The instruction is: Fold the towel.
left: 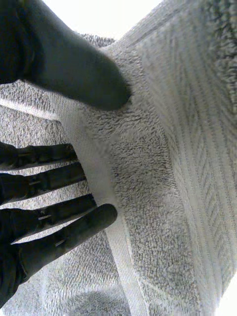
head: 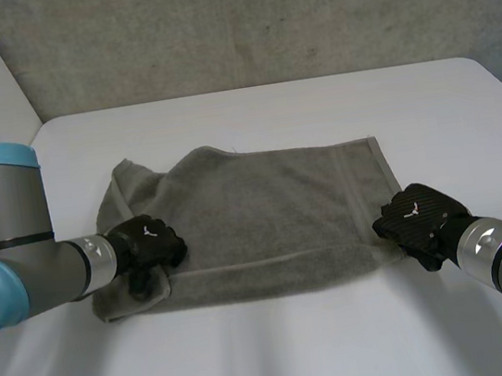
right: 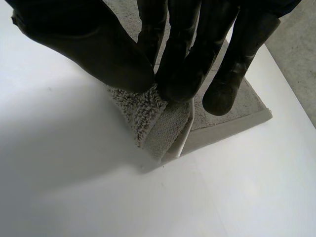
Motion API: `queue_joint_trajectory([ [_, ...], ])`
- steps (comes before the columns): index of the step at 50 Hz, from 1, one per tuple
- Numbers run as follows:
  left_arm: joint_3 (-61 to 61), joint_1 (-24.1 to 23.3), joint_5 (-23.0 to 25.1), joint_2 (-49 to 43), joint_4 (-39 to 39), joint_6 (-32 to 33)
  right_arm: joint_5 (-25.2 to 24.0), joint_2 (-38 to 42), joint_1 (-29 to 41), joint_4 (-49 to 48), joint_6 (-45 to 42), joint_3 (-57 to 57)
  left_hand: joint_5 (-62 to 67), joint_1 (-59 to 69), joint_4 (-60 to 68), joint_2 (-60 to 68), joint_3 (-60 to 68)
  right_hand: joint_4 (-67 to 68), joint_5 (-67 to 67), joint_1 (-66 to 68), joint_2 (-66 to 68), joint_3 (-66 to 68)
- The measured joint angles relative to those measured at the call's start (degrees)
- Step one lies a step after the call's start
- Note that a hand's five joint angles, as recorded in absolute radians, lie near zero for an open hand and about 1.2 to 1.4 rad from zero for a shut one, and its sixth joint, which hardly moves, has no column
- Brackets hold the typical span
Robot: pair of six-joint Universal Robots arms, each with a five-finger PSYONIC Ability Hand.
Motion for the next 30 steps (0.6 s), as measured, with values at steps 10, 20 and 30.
queue_joint_trajectory([
  [10,-0.31,0.85,-0.04,1.62,0.17,-0.36,0.08,0.15,0.18,0.00,-0.06,0.00,6.02,10.84,5.44,5.41,6.04,0.00,0.00,0.00,0.00,0.00],
  [20,-2.11,1.36,0.16,3.05,0.06,-0.37,0.15,0.53,0.21,-0.01,-0.09,0.00,6.27,11.43,5.44,5.43,6.05,0.00,0.00,0.00,0.00,0.01],
  [30,-3.30,1.93,0.28,3.25,0.04,-0.23,0.33,0.61,0.29,-0.27,-0.08,0.00,6.59,11.71,5.69,5.69,6.31,0.00,0.00,0.00,0.00,0.01],
])
